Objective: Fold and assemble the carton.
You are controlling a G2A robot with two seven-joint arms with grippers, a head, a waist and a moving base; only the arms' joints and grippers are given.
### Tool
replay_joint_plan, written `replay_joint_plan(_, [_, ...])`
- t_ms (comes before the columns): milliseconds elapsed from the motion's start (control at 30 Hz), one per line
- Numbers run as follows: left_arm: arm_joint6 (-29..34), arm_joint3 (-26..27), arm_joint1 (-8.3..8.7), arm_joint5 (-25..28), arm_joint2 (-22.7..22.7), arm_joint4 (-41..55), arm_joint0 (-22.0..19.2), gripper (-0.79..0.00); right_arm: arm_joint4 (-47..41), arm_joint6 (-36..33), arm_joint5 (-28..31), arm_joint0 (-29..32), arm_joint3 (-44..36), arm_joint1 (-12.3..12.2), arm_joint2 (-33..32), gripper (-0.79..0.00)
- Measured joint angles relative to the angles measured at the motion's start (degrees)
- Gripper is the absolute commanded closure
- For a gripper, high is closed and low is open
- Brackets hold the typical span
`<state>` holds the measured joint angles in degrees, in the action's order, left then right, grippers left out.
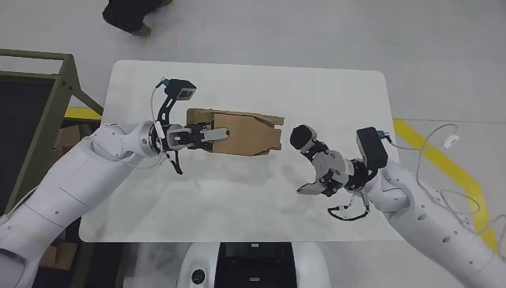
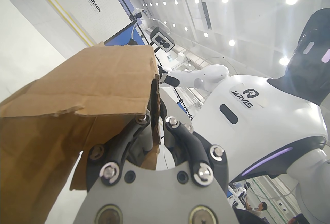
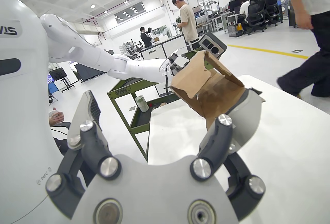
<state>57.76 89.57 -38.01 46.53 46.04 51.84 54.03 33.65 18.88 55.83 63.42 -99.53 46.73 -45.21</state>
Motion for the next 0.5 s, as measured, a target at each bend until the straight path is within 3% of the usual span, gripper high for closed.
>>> replay_joint_plan(200, [-0.01, 0.01, 0.01, 0.02, -0.02, -0.01, -0.02, 0.000, -2.12, -2.44, -1.34, 0.30, -0.78, 0.43, 0.44, -0.785])
replay_joint_plan(500, [-0.02, 0.01, 0.01, 0.02, -0.02, -0.01, -0.02, 0.000, -14.73, -9.90, 2.24, -3.96, 1.77, 2.65, 3.61, -0.785])
